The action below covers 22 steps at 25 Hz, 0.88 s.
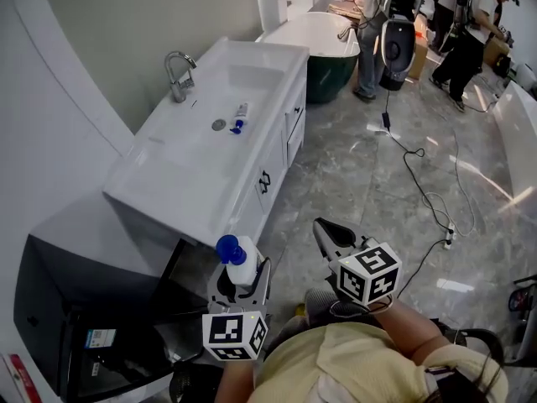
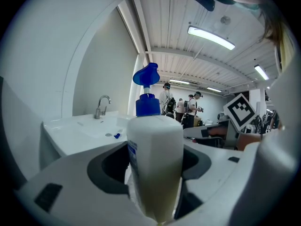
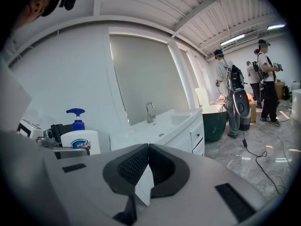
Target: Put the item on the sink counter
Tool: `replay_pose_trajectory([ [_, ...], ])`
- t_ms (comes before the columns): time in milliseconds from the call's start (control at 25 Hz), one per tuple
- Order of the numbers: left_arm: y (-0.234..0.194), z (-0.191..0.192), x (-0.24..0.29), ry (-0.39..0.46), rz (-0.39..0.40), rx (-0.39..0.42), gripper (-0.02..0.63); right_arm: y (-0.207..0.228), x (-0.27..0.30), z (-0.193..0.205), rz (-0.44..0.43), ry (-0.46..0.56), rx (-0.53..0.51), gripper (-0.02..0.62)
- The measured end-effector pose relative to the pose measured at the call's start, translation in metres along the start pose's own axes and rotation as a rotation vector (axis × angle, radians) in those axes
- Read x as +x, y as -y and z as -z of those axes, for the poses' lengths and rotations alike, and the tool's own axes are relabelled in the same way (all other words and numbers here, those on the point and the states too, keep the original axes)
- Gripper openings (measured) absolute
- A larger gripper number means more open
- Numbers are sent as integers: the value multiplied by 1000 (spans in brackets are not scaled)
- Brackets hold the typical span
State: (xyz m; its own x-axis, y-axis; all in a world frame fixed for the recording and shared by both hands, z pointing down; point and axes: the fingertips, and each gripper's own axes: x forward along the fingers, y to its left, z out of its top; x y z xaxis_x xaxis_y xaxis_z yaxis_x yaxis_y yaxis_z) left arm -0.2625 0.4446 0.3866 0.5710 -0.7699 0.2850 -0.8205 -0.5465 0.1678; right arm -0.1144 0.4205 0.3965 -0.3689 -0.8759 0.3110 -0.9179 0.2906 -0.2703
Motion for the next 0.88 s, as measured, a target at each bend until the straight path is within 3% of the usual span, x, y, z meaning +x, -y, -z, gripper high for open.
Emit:
replay_pose_trajectory([
  [320, -12, 2, 32, -8, -26, -28, 308, 23, 29, -1, 2, -19, -32, 23],
  [880, 0, -42, 145, 10, -53, -40, 308, 108, 85, -55, -49, -41, -67, 23],
])
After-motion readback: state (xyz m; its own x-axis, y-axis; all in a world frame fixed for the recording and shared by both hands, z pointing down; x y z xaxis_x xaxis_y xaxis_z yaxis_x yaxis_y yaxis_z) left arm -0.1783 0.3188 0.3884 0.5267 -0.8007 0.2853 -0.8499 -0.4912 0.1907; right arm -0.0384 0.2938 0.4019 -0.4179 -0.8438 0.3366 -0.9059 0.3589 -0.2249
